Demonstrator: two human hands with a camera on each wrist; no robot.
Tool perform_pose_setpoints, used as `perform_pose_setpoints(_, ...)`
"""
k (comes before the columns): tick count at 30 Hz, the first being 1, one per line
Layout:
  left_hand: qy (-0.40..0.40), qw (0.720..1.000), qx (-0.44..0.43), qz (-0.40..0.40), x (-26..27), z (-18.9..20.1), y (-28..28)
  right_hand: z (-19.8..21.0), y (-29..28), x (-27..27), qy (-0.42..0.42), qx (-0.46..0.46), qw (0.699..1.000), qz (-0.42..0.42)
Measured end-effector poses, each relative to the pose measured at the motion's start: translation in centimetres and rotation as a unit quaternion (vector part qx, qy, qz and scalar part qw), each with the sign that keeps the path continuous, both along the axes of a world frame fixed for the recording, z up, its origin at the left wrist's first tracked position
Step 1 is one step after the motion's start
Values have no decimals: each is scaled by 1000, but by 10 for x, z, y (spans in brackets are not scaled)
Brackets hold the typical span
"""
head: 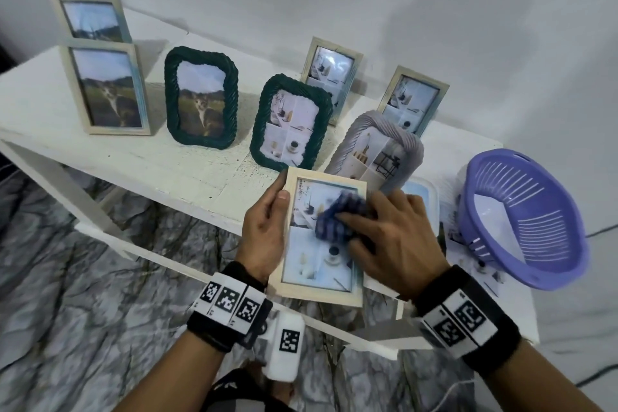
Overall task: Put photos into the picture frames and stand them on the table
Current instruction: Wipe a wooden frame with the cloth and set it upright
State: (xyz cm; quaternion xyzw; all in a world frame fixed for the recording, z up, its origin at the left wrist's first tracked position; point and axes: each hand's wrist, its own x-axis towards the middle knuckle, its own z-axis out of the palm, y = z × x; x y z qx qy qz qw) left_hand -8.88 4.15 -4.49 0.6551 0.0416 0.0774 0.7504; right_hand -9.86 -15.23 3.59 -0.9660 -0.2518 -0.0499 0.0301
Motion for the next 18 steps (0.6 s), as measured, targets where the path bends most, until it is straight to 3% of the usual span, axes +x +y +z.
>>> perform_pose_setpoints(2, 3, 1000, 0, -1, 4, -1, -1, -3, 4, -1, 7, 26, 1000, -11)
perform_pose_setpoints(6, 10, 1000, 11, -7, 9, -3, 0, -14, 11, -33, 78, 41, 990, 108)
perform_pose_setpoints(13, 21, 1000, -7, 4, 18, 2, -3, -3, -5, -6, 0, 11, 1000, -4)
perform_pose_setpoints(18, 26, 1000, -5, -3, 22, 2, -5, -13, 6, -25, 37, 48, 995, 80)
